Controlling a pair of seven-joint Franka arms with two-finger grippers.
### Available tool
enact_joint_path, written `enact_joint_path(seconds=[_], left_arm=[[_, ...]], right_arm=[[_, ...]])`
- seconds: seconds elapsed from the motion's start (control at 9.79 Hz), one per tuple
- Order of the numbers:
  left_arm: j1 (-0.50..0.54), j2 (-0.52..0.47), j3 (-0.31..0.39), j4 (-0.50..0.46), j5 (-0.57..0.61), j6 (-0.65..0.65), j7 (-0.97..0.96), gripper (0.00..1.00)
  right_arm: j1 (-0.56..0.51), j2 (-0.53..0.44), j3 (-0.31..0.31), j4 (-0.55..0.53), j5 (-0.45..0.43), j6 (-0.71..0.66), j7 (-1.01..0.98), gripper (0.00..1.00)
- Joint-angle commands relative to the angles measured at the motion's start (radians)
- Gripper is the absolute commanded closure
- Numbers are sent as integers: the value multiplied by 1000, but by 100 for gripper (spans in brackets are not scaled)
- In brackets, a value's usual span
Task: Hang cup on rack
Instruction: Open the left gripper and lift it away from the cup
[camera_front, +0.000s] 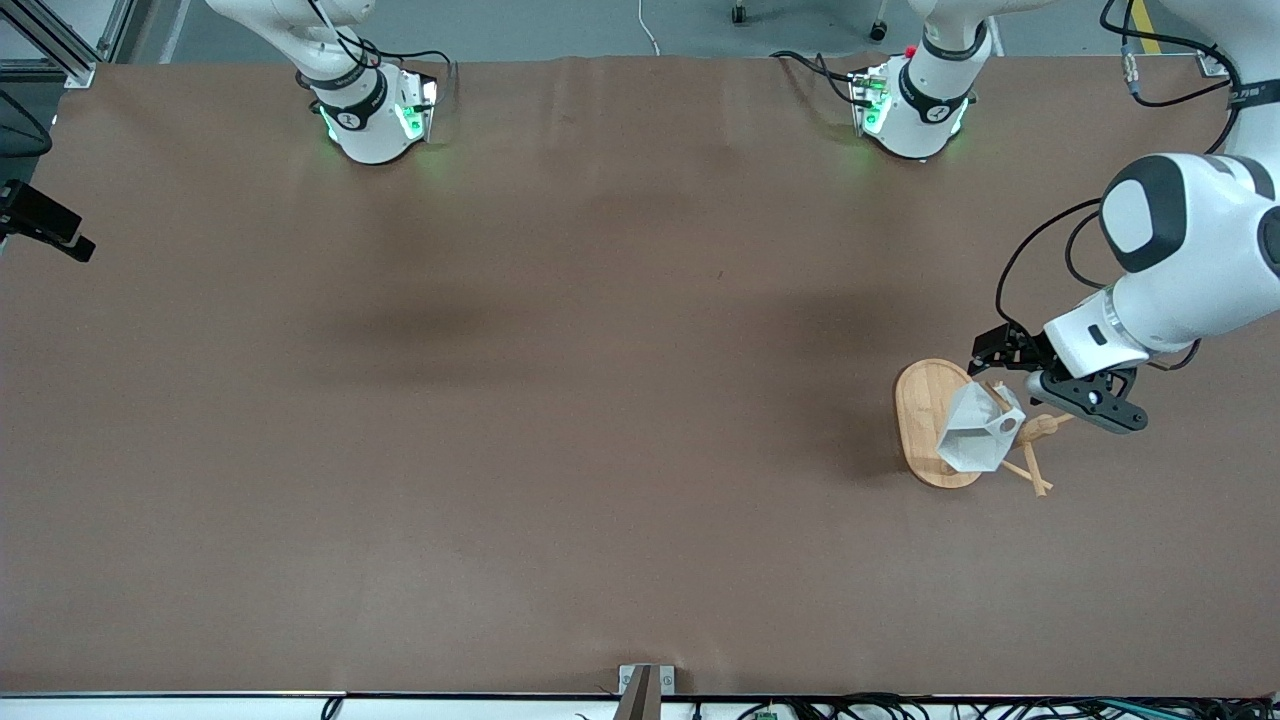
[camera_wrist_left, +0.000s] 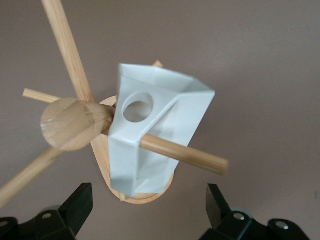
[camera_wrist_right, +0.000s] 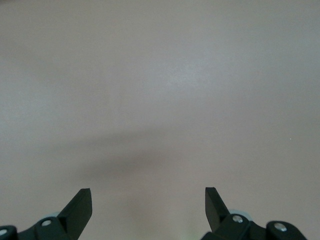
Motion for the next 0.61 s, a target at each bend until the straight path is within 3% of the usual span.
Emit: enact_joint_path(seconds=[0.0,0.31,0.51], left_arm=[[-21,-105,8,-24,-5,-76,-101,0],[-71,-254,18,-15,46,-191,-338,0],[-72,-279,20,80,92,-328,-362,0]], right_arm=[[-9,1,5,5,-5,-8,-10,0],[-9,1,5,5,-5,-8,-10,0],[-9,1,5,7,-5,-8,-10,0]])
